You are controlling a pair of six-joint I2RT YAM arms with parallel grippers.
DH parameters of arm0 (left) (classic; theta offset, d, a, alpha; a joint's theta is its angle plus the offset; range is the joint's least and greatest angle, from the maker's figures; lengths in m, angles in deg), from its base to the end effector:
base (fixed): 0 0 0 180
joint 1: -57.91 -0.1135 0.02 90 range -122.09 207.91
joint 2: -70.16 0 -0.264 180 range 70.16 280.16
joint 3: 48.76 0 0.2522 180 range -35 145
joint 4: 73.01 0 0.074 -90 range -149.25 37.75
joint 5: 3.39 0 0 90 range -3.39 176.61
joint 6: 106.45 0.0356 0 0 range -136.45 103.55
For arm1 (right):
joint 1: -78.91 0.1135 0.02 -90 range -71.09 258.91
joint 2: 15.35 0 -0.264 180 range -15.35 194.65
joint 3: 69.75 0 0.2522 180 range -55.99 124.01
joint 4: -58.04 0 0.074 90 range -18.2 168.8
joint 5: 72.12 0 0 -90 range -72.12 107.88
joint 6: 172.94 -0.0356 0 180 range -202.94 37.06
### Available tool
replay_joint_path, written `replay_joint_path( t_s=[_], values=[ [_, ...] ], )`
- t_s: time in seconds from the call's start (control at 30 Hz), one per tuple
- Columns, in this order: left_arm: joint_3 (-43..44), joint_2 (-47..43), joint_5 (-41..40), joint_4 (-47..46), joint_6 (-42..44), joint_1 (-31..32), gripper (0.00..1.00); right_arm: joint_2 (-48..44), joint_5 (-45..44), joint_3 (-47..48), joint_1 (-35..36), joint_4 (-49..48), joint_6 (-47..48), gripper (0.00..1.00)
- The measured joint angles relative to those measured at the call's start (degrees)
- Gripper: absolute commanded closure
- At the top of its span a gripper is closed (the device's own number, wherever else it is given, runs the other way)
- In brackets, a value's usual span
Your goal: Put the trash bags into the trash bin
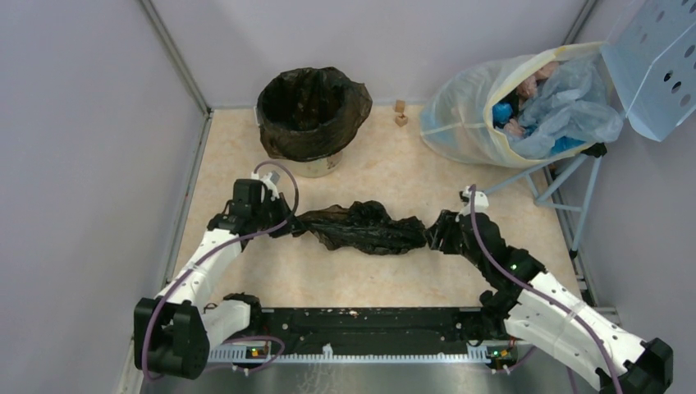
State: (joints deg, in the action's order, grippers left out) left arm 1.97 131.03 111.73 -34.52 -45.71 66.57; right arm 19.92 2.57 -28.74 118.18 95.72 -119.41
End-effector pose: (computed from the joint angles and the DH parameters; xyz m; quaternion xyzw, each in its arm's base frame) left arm 0.2053 -0.0466 0.2200 -0.0877 0.9122 -0.3044 0.2600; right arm 0.1200 0.0860 0.2339 0.0434 0.8679 0.2033 0.4512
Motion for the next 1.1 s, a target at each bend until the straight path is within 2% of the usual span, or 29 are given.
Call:
replay_joint_path(
  t_s=[0.07,0.17,0.37,0.5,0.6,0.63,0.67,0.8,1.0,1.1],
  values=[
    [0.0,0.1,0.4,0.2,0.3,0.0,1.00,2.2,3.4,-1.1,0.0,-2.1,1.1,0.43],
    [0.0,0.1,0.8,0.2,0.5,0.0,1.00,7.6,5.5,-1.0,0.0,-4.6,2.4,0.42],
    [0.0,0.1,0.9,0.2,0.5,0.0,1.00,20.8,5.8,1.7,-0.8,-6.9,3.1,0.48],
    [-0.4,0.1,1.3,0.2,-0.7,0.0,1.00,26.5,6.1,3.3,-2.6,-9.6,3.5,0.62],
    [-2.3,0.1,2.4,-0.3,-2.2,0.0,1.00,28.7,6.4,3.8,-4.0,-10.9,3.9,0.84],
    [-3.4,0.1,3.0,-0.9,-2.8,0.0,1.00,28.7,6.4,3.9,-4.5,-11.1,4.0,0.95],
    [-4.7,0.1,3.8,-1.6,-3.7,0.1,1.00,28.5,6.4,3.9,-4.9,-11.3,4.2,1.00],
    [-10.1,0.5,5.5,-4.1,-6.9,3.1,1.00,24.9,5.6,3.9,-6.2,-11.5,4.8,1.00],
    [-12.0,1.5,2.2,-6.8,-11.5,16.2,1.00,19.6,2.7,5.4,-7.8,-10.1,5.9,1.00],
    [-12.1,1.5,0.5,-7.2,-12.7,18.7,1.00,18.9,-0.2,6.4,-9.2,-8.2,5.6,1.00]
  ],
)
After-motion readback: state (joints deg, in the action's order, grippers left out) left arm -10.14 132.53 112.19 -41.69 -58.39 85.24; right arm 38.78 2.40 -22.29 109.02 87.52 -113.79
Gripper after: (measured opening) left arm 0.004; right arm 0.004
